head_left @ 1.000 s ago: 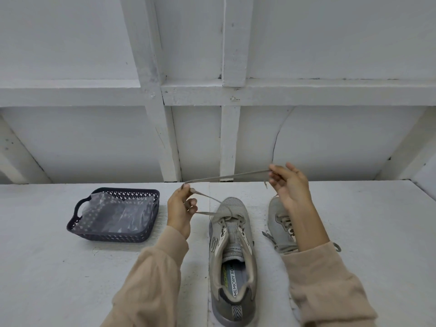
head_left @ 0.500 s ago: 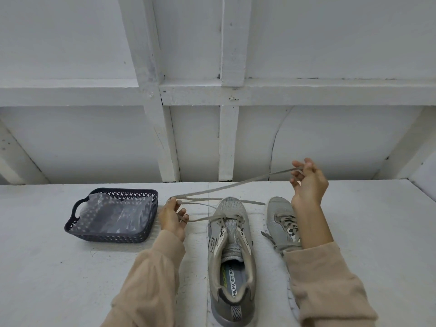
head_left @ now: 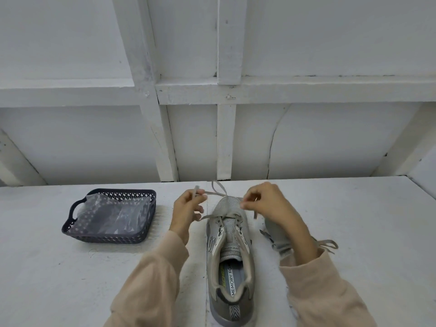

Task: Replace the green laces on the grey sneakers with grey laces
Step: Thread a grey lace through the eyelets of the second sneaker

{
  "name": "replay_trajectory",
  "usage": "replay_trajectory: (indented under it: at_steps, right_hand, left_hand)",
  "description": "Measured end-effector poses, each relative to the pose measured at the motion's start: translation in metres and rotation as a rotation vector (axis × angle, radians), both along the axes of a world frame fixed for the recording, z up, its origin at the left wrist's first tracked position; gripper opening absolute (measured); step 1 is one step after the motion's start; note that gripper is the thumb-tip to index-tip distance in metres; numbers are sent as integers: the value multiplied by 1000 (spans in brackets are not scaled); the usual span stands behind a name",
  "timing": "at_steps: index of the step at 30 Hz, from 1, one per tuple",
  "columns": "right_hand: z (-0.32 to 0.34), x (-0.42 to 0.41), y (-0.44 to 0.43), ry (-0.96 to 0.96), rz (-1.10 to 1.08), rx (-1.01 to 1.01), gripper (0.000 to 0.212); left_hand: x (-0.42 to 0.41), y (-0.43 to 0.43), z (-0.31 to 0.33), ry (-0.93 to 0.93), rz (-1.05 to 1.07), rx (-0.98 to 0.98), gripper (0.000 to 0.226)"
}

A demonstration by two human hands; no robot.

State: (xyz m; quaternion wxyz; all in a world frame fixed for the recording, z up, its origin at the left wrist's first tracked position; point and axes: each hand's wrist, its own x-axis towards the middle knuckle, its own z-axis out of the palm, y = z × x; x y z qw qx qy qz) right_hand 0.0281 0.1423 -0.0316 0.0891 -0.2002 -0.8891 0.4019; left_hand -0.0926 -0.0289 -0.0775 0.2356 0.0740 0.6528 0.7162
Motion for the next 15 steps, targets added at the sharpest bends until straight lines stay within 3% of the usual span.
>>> replay_trajectory:
  at_steps: [3, 6, 10, 15]
  right_hand:
    - [-14, -3, -5, -208, 49, 188, 10]
    - [-20, -7, -8, -269, 42, 217, 12]
    - [-20, -8, -8, -284, 41, 251, 14]
    - [-21, -10, -11, -260, 60, 326, 14]
  left_hand:
    - [10, 7, 0, 232, -245, -192, 13]
    - [16, 13, -7, 356, -329, -336, 19]
    - [23, 18, -13, 438, -414, -449, 22]
    - [27, 22, -16, 429, -342, -431, 30]
